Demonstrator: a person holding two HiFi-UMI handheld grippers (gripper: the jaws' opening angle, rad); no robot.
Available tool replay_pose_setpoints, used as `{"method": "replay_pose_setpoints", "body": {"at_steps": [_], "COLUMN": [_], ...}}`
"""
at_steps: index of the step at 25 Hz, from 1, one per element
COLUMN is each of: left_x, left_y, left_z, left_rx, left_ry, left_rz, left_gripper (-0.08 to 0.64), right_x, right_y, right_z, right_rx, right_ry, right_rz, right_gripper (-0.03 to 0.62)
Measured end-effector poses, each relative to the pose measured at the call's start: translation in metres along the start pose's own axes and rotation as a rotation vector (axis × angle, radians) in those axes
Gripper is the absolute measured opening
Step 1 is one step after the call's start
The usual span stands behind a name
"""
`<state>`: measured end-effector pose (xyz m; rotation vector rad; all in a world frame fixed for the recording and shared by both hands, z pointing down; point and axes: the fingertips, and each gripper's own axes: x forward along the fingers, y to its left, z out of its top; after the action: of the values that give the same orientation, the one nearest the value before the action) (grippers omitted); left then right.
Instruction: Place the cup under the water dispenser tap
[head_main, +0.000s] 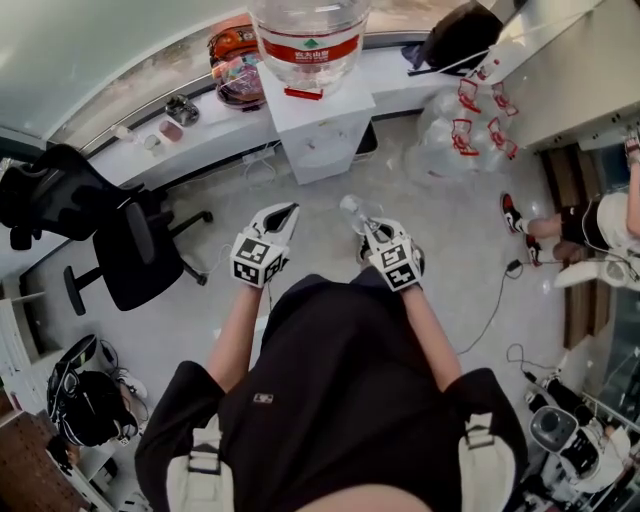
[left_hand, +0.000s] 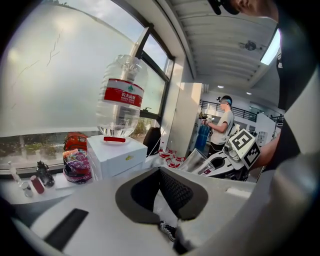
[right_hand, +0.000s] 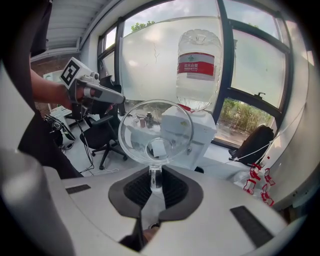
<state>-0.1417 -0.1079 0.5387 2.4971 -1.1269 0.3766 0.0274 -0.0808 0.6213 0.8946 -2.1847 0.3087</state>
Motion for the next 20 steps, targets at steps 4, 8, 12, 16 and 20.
{"method": "replay_pose_setpoints", "body": {"at_steps": [4, 8, 12, 16, 20], "left_x": [0.026, 0.047, 0.058, 0.067, 0.070], "left_y": [0.003, 0.006, 0.013, 0.020, 0.025], "left_z": [0.007, 0.014, 0.019, 0.014, 0.009], "left_rx": [-0.010, -0.013, -0.036, -0.043, -0.047], "left_ry": [0.004, 0.009, 0.022, 0.051, 0.081], "left_rz": [0.012, 0.024, 0.040, 0.062, 0.076], "left_gripper": [-0.002, -0.002, -0.002, -0.002, -0.002], "right_x": [0.012, 0.024, 0.039, 0.056, 0.075], "right_y": [-0.025, -0.045, -0.059, -0.071, -0.081], "right_z": [-0.002, -0.003, -0.004, -0.008, -0.014], "right_rx": [-0.012, -0.016, -0.022, -0.010, 0.008], "right_ry": [0.015, 0.034, 0.052, 0.061, 0.072], "right_rz": [0.024, 0.052, 0.082, 0.111, 0.129], "right_gripper": [0.014, 0.014, 0.014, 0.014, 0.014]}}
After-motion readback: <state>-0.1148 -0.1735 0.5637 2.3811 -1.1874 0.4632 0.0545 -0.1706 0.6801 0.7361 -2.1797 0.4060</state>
